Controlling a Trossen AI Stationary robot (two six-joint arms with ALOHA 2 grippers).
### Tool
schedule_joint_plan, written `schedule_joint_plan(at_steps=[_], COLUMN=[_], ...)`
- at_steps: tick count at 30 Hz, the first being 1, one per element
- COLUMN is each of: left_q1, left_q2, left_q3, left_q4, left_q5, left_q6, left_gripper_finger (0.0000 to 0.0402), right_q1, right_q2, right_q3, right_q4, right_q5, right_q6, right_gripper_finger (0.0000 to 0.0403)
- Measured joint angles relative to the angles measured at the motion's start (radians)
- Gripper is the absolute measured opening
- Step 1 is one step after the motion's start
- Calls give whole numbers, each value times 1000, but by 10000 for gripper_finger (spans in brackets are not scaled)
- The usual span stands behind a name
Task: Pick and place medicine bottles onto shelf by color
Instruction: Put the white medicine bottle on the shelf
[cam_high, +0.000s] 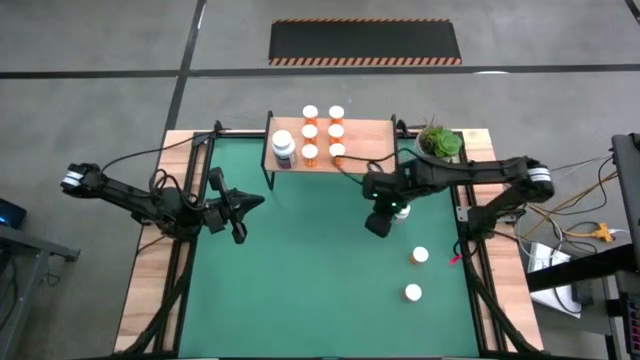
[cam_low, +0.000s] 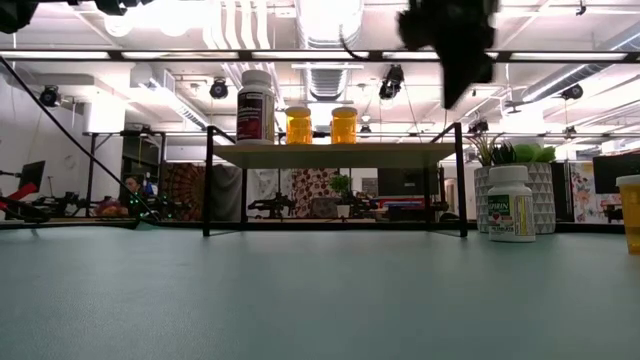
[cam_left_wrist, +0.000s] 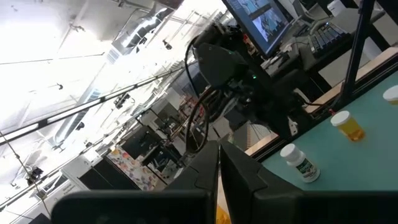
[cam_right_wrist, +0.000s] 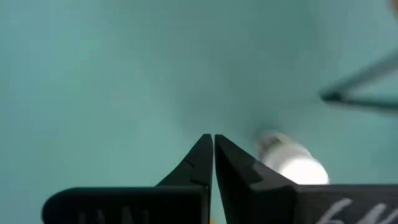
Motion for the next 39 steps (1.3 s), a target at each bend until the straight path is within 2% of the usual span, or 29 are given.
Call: schedule_joint_plan(at_steps=[6,9,12,15,24,29,34,39], left_q1=[0,0,0,0,0,0,0,0], left_q2=[13,15,15,15,17,17,18,19], left_q3=[0,0,0,0,0,0,0,0], left_q4=[1,2,7,8,9,10,12,12], left_q5=[0,0,0,0,0,0,0,0], left_q6=[1,1,1,1,2,2,2,2], left_gripper_finger=[0,0,0,0,0,0,0,0], right_q1=[-13,-12,-11,-12,-12,-12,-12,-12], right_q2=[-135,-174,-184,-181,-174,-157,-126,-113], right_q3=[-160,-212,-261,-298,-361,-415,-444,-444], right_q4=[-23,-40,-41,-41,-14,52,97,120], right_q5=[184,188,186,183,197,211,223,229], right_q6=[378,459,496,516,560,558,566,566], right_gripper_finger=[9,14,36,74,246,321,352,329])
